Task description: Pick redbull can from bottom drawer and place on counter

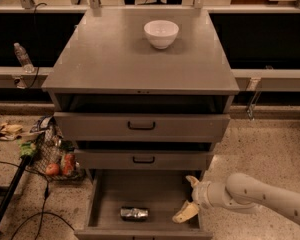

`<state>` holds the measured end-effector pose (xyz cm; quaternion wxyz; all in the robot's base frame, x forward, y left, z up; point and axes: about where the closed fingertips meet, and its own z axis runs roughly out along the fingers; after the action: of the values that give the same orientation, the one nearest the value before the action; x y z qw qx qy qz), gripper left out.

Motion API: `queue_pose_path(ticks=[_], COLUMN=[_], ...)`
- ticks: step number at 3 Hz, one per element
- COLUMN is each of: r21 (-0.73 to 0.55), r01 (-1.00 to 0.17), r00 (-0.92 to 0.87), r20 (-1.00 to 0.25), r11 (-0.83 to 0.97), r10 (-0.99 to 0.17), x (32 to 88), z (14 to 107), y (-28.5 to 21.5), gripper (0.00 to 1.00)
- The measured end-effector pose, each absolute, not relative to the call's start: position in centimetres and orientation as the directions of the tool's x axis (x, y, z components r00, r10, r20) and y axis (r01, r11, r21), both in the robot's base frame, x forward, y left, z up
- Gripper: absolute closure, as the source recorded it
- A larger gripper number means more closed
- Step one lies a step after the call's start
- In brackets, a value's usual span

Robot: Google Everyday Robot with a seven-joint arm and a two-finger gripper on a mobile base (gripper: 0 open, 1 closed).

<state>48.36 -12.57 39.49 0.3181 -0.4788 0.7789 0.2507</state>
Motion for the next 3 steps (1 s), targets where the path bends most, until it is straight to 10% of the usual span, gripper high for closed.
queue_pose_path(ticks=[3], r21=[0.089], r01=[-0.896], r00=[-0.371], r20=[-0.686], r11=[0.434], r10=[-0.626], x=[50.2], z=[30.5], y=[-9.8], gripper=[0.00])
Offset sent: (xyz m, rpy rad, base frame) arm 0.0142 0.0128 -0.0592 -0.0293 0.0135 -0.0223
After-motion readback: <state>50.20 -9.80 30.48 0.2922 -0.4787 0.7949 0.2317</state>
